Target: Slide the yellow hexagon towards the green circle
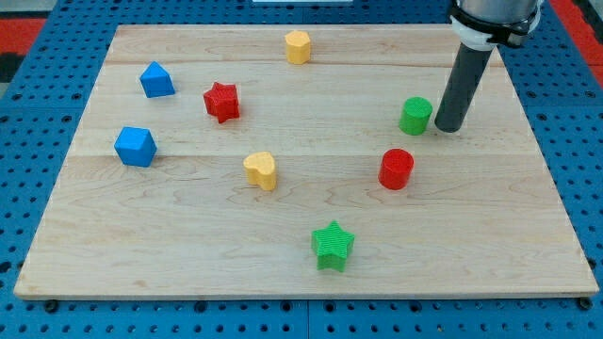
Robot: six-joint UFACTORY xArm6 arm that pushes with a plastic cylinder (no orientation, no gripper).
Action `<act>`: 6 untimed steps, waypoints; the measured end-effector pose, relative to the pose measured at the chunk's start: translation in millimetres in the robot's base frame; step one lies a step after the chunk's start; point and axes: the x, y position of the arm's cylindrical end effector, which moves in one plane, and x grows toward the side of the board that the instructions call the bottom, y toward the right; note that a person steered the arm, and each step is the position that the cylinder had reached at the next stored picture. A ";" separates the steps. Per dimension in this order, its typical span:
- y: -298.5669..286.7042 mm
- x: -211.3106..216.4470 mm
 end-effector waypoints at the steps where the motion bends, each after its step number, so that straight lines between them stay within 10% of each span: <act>1: 3.5 10.7; 6: 19.9 25.2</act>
